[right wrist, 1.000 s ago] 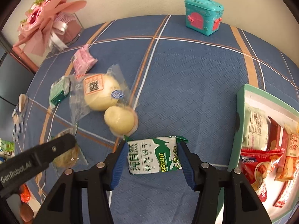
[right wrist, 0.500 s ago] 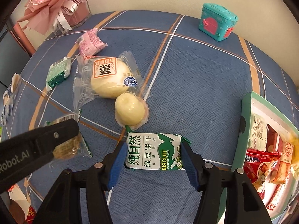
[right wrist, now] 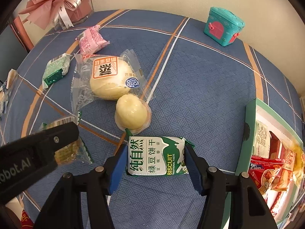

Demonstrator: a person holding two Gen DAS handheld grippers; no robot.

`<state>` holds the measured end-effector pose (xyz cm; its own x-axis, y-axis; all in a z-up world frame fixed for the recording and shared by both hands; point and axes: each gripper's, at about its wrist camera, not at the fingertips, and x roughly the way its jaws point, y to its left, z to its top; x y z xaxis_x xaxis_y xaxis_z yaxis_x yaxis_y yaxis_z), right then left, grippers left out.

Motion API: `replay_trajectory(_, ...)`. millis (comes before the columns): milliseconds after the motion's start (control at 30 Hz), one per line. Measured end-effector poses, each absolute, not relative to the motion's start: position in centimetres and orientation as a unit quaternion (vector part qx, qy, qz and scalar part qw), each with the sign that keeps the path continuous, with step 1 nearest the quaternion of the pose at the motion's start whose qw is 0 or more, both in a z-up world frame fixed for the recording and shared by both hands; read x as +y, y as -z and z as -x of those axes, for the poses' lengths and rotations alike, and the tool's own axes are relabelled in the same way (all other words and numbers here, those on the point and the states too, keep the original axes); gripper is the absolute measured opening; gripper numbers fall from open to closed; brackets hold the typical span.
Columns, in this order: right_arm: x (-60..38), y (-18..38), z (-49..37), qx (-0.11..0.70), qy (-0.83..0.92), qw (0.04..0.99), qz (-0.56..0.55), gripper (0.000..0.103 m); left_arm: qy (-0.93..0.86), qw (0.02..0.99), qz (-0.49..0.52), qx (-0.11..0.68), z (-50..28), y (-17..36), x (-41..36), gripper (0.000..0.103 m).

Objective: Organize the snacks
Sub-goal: 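Lift the biscuit packet and wrapped cake and carry both over the tray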

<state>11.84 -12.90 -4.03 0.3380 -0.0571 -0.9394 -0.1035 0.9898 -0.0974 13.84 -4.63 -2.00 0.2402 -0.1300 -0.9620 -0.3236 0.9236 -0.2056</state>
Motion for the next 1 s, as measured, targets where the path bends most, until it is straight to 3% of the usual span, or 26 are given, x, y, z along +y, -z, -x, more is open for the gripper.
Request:
replay_trajectory(633,-19.1,-1.0,-11.7,0.588,0.031,0.807,-0.035,0.062,-0.048,0.81,0.195,0.55,-12.0,-3.4,-4.8,0.057)
replay_trajectory(1000,-28.2,-4.4,-10.7,0.563,0.109,0.814,-0.096,0.062,0.005,0.826,0.152,0.543,-12.6,-4.9,-12.2,0.057)
